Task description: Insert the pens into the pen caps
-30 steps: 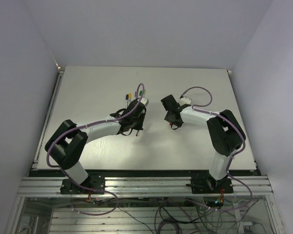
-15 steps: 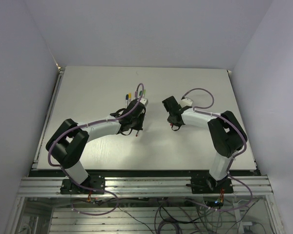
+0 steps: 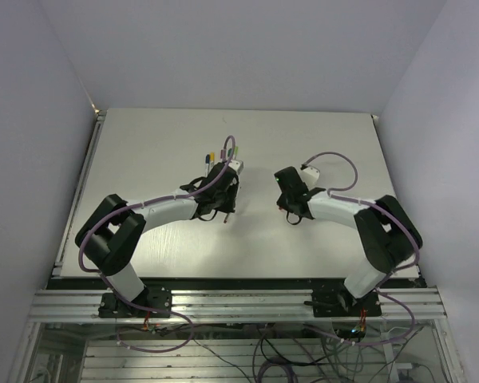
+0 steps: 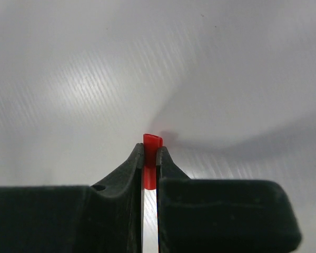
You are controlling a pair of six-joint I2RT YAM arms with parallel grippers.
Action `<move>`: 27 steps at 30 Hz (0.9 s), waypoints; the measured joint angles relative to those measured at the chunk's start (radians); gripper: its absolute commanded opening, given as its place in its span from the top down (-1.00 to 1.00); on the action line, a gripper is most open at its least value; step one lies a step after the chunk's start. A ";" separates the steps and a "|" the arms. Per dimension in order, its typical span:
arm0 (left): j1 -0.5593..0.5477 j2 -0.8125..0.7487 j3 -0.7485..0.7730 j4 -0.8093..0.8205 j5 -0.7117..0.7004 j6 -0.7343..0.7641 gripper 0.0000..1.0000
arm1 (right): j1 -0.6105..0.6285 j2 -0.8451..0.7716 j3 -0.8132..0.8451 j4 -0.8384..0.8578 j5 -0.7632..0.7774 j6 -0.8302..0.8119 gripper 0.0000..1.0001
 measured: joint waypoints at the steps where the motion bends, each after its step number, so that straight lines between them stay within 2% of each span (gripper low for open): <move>1: 0.000 0.000 0.000 0.007 0.005 0.000 0.86 | 0.000 -0.029 -0.023 0.011 -0.008 -0.015 1.00; 4: 0.000 0.000 -0.002 0.046 0.031 0.000 0.86 | 0.000 -0.125 -0.090 0.066 -0.025 -0.066 1.00; 10: -0.013 -0.024 -0.033 0.157 0.109 0.003 0.86 | 0.000 -0.357 -0.233 0.297 -0.058 -0.185 1.00; 17: -0.109 -0.058 -0.038 0.297 0.177 0.026 0.86 | -0.008 -0.577 -0.406 0.560 -0.076 -0.285 1.00; 27: -0.169 -0.086 -0.051 0.464 0.252 0.000 0.86 | -0.013 -0.757 -0.523 0.789 -0.078 -0.328 1.00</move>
